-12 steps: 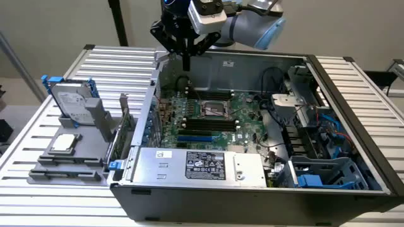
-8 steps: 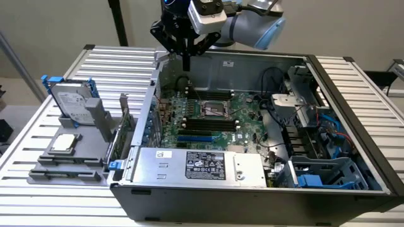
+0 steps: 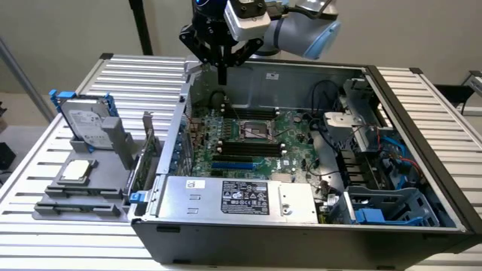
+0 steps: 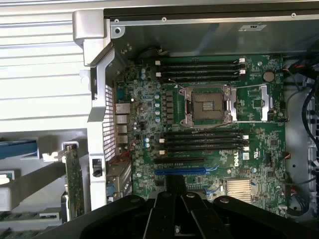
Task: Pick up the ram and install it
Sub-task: 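Reach for the ram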
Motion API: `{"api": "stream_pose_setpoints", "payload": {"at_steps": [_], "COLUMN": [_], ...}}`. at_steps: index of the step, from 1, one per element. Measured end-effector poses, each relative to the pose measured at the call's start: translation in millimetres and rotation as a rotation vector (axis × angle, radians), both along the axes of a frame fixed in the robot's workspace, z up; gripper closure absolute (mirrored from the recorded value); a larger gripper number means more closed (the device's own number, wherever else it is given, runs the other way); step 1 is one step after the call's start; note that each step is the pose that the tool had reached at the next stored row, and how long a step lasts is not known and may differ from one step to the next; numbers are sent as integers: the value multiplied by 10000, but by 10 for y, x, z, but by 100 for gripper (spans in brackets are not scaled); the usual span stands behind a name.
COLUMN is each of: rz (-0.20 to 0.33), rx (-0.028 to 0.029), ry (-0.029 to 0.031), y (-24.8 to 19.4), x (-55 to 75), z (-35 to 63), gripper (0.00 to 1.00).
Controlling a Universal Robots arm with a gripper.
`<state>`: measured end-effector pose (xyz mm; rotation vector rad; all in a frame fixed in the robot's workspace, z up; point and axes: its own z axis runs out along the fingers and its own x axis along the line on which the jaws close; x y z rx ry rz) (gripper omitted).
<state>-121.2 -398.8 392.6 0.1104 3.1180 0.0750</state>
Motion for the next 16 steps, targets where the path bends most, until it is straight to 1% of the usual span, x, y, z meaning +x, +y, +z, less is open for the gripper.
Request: {"api": "stream_pose_setpoints", "payload": {"at_steps": [2, 4, 9, 16], "rz": [-1, 0, -1, 0], "rx": [-6, -18, -28, -35], "ry": [0, 2, 13, 43], "y": [-1, -14, -66, -119], "x": [-11, -52, -195, -443], "z": [-2, -5, -21, -76], "gripper": [89, 89, 89, 89]}}
